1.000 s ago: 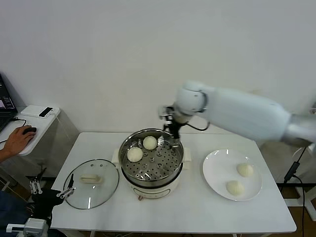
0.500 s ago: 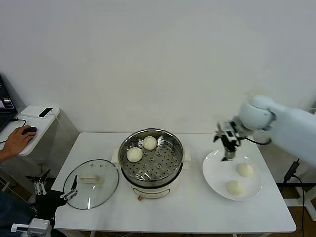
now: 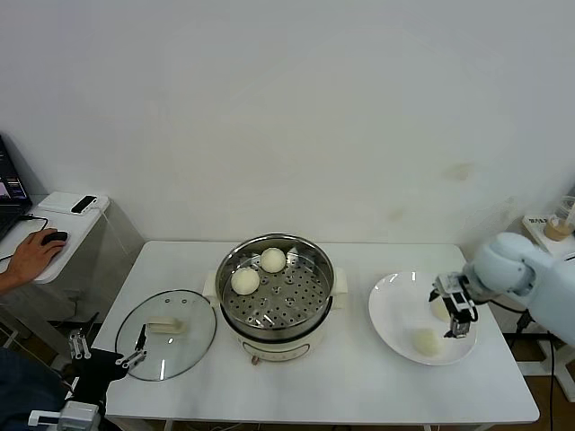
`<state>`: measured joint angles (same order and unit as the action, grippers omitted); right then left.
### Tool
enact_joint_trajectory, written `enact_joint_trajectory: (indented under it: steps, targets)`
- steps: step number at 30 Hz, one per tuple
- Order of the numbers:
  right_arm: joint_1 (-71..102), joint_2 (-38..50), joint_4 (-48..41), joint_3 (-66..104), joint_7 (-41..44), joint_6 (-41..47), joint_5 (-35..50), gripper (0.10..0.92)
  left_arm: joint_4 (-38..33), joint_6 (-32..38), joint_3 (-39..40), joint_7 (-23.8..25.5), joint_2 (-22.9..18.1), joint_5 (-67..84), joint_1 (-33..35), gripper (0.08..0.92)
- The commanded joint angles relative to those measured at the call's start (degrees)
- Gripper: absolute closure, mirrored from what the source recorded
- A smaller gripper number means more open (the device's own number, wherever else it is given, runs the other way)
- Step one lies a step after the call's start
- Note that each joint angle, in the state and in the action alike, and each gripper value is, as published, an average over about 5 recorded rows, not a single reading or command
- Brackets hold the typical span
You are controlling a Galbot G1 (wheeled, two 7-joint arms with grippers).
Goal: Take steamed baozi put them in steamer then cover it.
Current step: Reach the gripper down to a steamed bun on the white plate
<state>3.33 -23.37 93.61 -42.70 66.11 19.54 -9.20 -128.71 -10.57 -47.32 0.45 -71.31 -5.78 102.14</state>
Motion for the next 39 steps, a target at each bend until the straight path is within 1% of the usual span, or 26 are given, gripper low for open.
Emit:
enact_joint_trajectory:
  steps: [1, 12, 24, 31, 39]
  targets:
    - [14.33, -0.14, -2.28, 9.50, -1.63, -0.91, -3.66, 0.203, -0.29, -0.32, 0.10, 0.20, -0.07, -0.20, 0.13, 0.177]
    - [14.38, -5.60, -8.51, 9.90, -3.24, -0.53, -3.63, 0.203, 0.40, -0.29, -0.21, 0.18, -0.43, -0.20, -0.05, 0.177]
    - [14.12, -7.06, -9.74, 8.72, -3.48, 0.51, -3.67, 0.208, 0.85, -0.35, -0.39, 0.21, -0.49, -0.14, -0.64, 0.177]
    - [14.01, -7.23, -9.60, 8.61, -3.47, 1.11, -3.36, 0.280, 0.73, -0.35, -0.36, 0.17, -0.58, -0.13, -0.72, 0.177]
    - [12.90, -6.74, -9.20, 8.18, -2.35, 1.36, -3.07, 0.397, 0.42, -0.34, -0.31, 0.10, -0.99, -0.12, -0.68, 0.177]
